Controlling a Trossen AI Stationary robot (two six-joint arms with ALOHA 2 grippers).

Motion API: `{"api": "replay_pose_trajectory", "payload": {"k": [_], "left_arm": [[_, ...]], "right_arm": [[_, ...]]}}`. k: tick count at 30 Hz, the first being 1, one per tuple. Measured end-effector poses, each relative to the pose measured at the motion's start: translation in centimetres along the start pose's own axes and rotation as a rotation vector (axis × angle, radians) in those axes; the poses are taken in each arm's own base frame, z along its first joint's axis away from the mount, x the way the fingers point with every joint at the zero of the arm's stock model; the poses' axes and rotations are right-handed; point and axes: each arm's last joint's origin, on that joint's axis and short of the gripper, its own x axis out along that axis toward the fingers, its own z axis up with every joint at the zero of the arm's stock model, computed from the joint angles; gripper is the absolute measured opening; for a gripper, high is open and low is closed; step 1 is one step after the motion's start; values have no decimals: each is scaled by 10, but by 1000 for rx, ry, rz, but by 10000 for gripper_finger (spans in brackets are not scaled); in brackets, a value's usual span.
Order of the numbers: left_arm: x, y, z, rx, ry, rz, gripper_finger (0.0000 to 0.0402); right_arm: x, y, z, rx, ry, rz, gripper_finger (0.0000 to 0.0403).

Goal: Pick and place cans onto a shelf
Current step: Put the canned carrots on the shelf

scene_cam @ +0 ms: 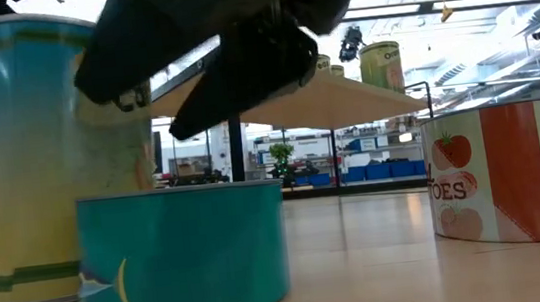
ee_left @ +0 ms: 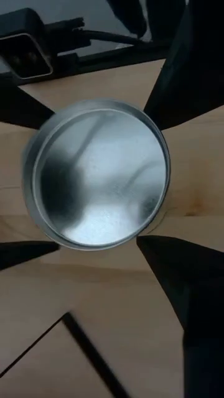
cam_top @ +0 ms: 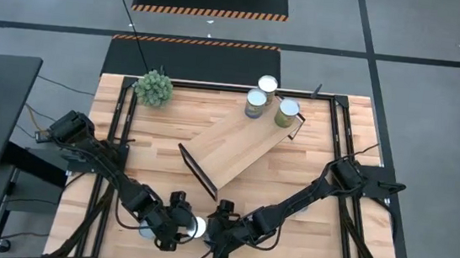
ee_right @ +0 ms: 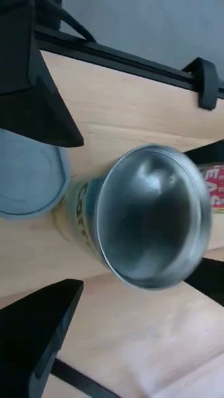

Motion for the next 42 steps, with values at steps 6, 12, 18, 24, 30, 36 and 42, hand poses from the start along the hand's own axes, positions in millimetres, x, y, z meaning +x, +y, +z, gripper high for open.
{"api": "replay_pose_trajectory", "payload": {"k": [6,12,18,24,30,36,42], "left_arm": [[0,-2,4,42,-57,-5,292],[-1,-5,9,84,-118,-9,292],[-1,-4,10,82,-127,5,292],[-1,-4,10,82,-130,10,292],[-2,-4,10,82,-131,9,292],[-17,-1,14,76,-138,0,292],[-40,6,17,77,-147,31,292]], "right_arm": [[2,0,-1,18,-53,-4,373],[4,-2,-3,20,-79,5,373],[5,-2,-4,13,-94,8,360],[5,-1,-1,-7,-120,21,318],[5,-1,-1,-11,-120,21,307],[-14,-4,12,-12,-119,19,310],[-49,-12,25,-35,-64,0,310]]}}
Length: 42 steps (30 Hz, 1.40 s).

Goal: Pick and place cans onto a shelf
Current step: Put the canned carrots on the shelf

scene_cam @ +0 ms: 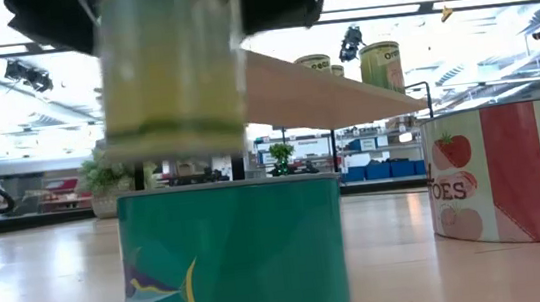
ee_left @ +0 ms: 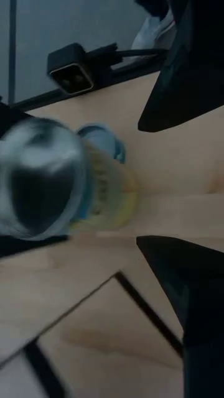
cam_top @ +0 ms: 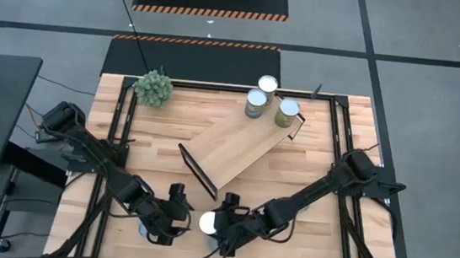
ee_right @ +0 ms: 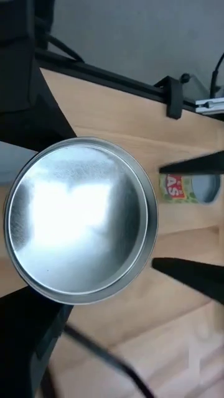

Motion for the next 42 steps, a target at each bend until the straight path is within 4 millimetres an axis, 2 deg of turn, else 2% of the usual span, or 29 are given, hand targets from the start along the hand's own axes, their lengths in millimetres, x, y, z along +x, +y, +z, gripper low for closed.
{"api": "replay_pose_trajectory", "payload": {"k": [6,13,19,23,28,33,42], "left_arm": [[-13,6,6,-12,-44,37,292],[-13,12,10,-30,-61,57,292],[-12,15,12,-44,-61,66,292],[-12,15,12,-44,-63,67,292],[-11,15,12,-38,-62,68,292],[-11,16,12,-37,-64,76,292],[-9,22,15,-42,-68,113,292]], "right_arm": [[-48,-14,11,13,73,-89,310],[-104,-43,17,55,145,-267,309],[-148,-70,21,104,103,-472,309],[-169,-89,22,148,44,-567,309],[-184,-120,19,265,-4,-620,309],[-189,-149,11,367,-48,-695,309],[-170,-180,-7,510,-120,-753,309]]}}
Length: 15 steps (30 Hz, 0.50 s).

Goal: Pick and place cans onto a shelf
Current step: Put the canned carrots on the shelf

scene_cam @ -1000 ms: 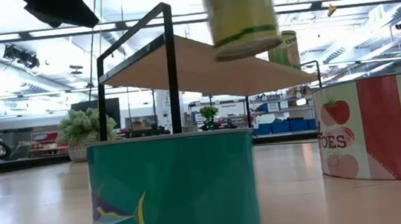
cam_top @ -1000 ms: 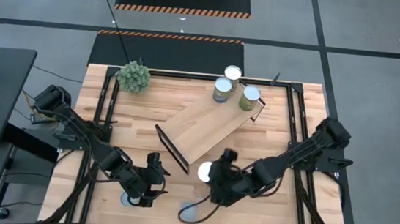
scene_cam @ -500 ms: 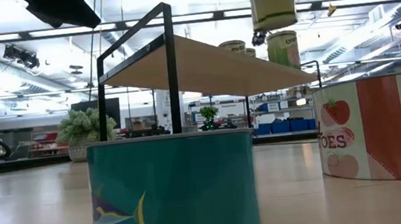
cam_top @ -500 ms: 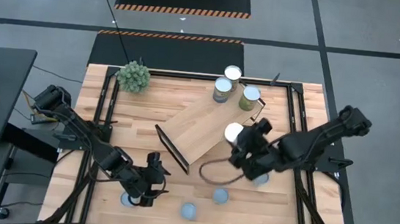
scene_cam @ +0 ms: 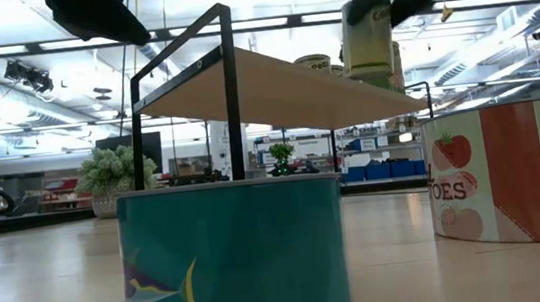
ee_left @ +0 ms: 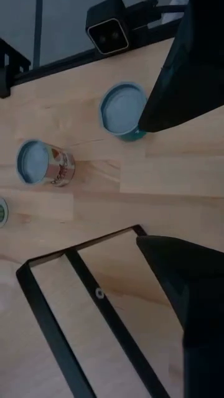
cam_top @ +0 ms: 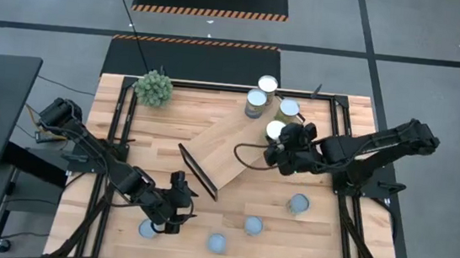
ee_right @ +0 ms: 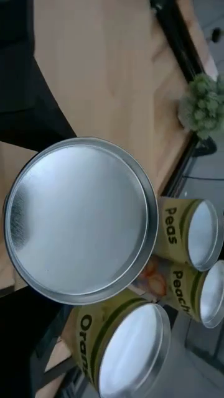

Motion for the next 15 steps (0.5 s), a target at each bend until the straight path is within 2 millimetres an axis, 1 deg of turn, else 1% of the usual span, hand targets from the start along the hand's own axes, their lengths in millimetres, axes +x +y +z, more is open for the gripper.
{"api": "replay_pose_trajectory", "payload": {"k": [5,11,15], "left_arm": [[1,1,1,-4,-1,4,292],[1,1,1,-4,1,1,292],[1,1,1,-5,1,1,292]], "right_arm": [[16,-8,1,14,7,-52,309],[28,-12,10,-49,38,-45,309],[35,-17,14,-46,58,-50,309]]}}
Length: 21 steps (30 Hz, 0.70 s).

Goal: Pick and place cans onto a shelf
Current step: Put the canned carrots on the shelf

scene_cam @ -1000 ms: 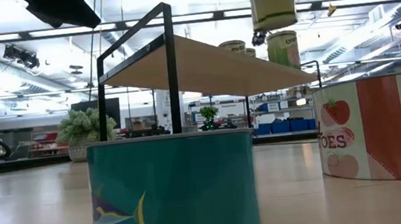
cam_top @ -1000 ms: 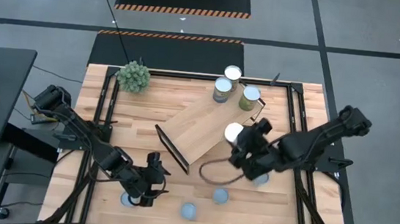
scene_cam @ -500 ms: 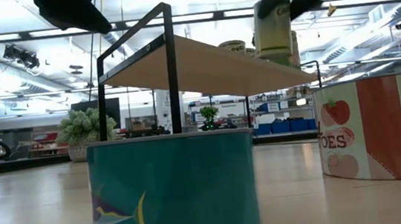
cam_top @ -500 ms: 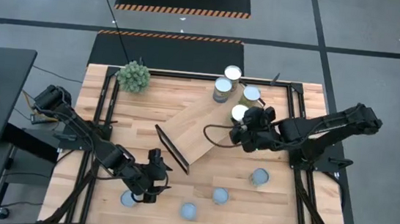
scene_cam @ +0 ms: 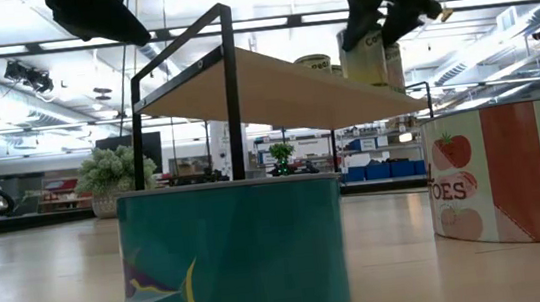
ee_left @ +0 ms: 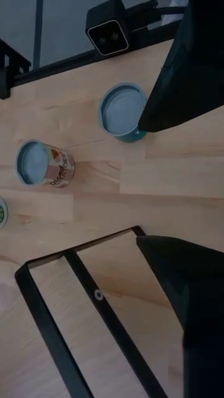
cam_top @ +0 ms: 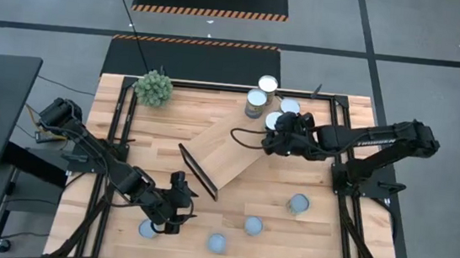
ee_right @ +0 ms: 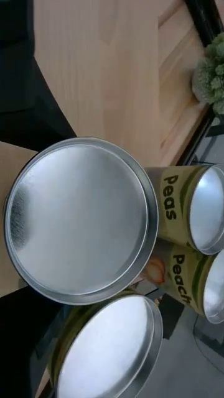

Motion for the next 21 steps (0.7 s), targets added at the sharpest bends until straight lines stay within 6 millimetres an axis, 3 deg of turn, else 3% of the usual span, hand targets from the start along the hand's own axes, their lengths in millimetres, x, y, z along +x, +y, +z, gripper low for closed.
{"api": "replay_pose_trajectory", "payload": {"k": [21], "left_arm": [[0,-1,-1,-5,6,-13,292]], "right_arm": [[1,4,4,-16,-1,61,313]]}}
